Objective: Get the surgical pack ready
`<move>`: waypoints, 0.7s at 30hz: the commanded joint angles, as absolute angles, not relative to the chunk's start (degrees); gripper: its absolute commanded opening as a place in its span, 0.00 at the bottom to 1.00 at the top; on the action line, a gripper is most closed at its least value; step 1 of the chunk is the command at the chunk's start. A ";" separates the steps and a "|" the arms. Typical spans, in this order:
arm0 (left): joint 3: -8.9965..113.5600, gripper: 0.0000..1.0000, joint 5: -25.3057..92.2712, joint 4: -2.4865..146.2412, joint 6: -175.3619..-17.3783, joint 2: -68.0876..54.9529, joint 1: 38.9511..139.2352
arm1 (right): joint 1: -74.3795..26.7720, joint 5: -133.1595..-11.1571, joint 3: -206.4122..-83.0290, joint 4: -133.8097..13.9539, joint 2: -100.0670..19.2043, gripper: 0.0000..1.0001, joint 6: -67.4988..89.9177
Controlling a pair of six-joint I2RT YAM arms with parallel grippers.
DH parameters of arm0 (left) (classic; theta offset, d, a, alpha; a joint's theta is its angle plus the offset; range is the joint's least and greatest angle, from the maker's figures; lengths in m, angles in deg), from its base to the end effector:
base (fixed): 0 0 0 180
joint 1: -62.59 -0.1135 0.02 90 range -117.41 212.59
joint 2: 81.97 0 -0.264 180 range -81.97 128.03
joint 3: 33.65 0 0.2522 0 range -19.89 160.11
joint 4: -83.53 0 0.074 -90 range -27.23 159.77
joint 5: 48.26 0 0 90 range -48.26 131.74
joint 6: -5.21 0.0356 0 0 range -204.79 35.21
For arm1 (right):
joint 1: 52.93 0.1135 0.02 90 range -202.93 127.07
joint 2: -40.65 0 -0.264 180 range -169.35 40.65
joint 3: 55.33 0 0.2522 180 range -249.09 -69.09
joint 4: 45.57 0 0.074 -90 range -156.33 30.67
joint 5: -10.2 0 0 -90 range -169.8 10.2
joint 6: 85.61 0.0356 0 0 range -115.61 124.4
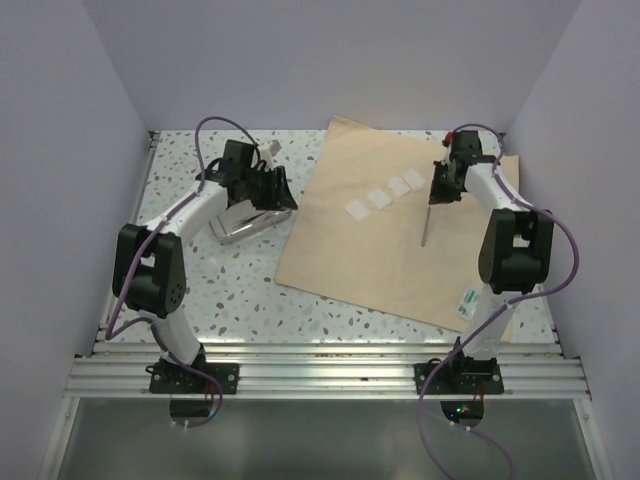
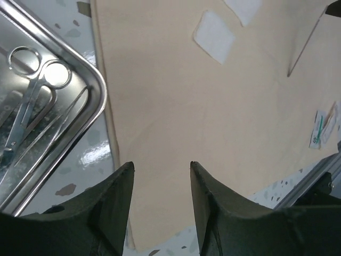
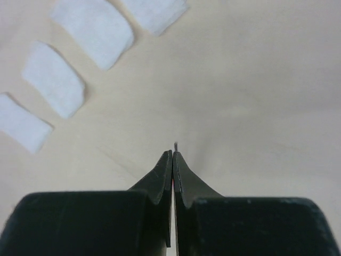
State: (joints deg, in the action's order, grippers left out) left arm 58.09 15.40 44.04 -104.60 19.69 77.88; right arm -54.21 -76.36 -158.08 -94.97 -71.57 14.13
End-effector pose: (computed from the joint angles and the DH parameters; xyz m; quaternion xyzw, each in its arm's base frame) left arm 0.3727 -0.1183 0.2482 0.0430 0.9157 -0.3056 0.2576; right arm 0.4252 -0.0074 0.2226 0.0844 0.9592 0.0486 0.2653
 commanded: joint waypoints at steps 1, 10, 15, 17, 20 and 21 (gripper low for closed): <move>57.72 0.51 10.37 52.28 -108.51 18.40 80.95 | -50.83 -69.88 -155.32 -92.30 -66.32 0.00 22.31; 60.35 0.54 10.54 59.76 -112.73 25.07 89.84 | -44.85 -70.30 -151.88 -89.91 -66.31 0.00 25.05; 59.74 0.55 12.03 59.06 -112.57 23.41 90.81 | -44.93 -79.61 -156.09 -97.55 -68.68 0.31 19.35; 59.65 0.54 13.08 57.30 -111.60 22.71 90.89 | -44.85 -83.38 -158.64 -100.97 -70.96 0.34 17.41; 58.95 0.55 13.44 56.42 -111.07 22.00 90.89 | -44.84 -86.64 -161.10 -104.14 -74.56 0.38 15.47; 58.78 0.54 13.44 56.33 -110.98 21.74 90.89 | -44.93 -87.18 -161.80 -104.94 -75.45 0.40 14.95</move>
State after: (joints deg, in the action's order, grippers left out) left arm 58.59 12.44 56.36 -111.66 25.16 91.11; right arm -44.92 -81.43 -158.86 -99.17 -72.67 18.33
